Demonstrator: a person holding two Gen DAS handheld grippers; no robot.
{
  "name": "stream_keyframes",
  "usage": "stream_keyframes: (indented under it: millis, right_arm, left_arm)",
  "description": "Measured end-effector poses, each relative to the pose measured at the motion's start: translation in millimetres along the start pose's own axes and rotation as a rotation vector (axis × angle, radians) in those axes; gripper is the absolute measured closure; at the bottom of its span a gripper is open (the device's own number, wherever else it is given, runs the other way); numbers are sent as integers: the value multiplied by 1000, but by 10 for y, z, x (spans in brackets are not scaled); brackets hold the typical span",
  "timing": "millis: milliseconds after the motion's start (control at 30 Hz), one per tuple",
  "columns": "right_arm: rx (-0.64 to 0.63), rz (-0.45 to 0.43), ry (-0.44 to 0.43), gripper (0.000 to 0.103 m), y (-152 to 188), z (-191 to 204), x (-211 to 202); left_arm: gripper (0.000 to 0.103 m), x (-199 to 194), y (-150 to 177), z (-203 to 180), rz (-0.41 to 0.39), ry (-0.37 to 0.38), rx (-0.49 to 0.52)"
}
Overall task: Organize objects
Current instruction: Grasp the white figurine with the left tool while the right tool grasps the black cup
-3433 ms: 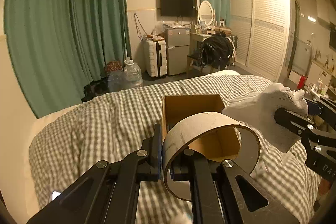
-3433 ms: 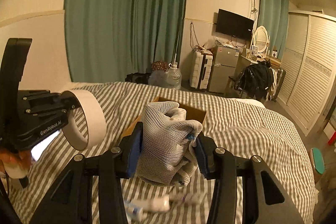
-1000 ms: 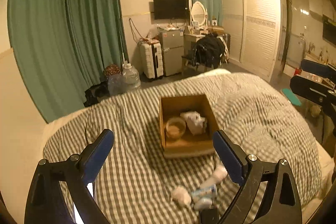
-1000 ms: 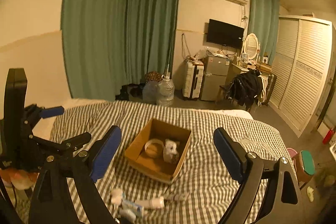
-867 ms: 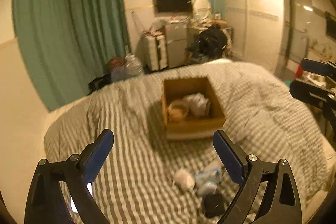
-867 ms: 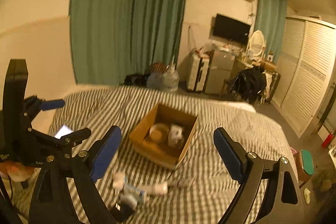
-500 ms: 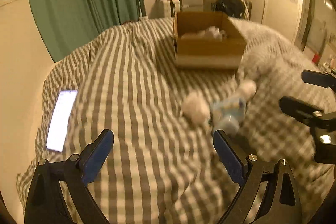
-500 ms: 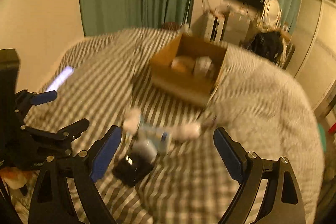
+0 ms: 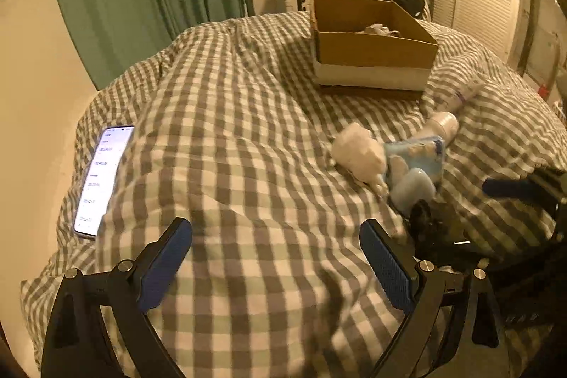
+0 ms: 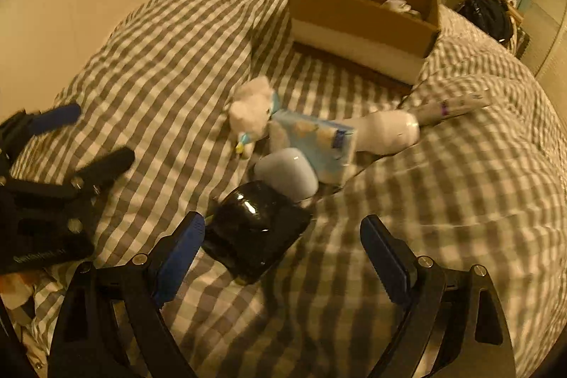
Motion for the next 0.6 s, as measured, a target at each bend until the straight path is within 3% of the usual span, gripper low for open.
stream_keyframes:
  millis: [167,200,233,333,400,500,533,600]
  right_arm:
    - [-45,83,-45,13,-17,168,295]
    - [-43,97,-44,18,-12,172,355]
    - [-38,110,-37,33,-3,166,401]
    - [-30,110,-61,54,29,157,394]
    - [-33,69,-78,65,30,162,282]
    - [-28,5,-81,71,5,145,90]
    - [-26,-11,-85,83,-6,137,40]
    - [-26,-37,-86,86,-37,115,-63]
  left_arm:
    - [5,38,-11,3,9,-1,1]
    - [5,37,-10,-4,9,-4,6]
    - [5,38,-11,-11,10,-7,10]
    - [5,56,-25,-14,15,-10,10]
    - [5,57,-49,-26,15,-6,11]
    - [5,72,-114,-69,14,10,15]
    - [5,83,-148,-90,14,16,15]
    - [5,117,-215,-134,12,28,20]
Point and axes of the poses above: each gripper's, at about its wrist camera, not at the fingertips, and x roughly the way its jaws point, z to its left, y to its underside, the point moved 3 cm from there along x, roughly the way its jaws point, and after that the axes turned 6 degrees about z, right-handed, at the moved point
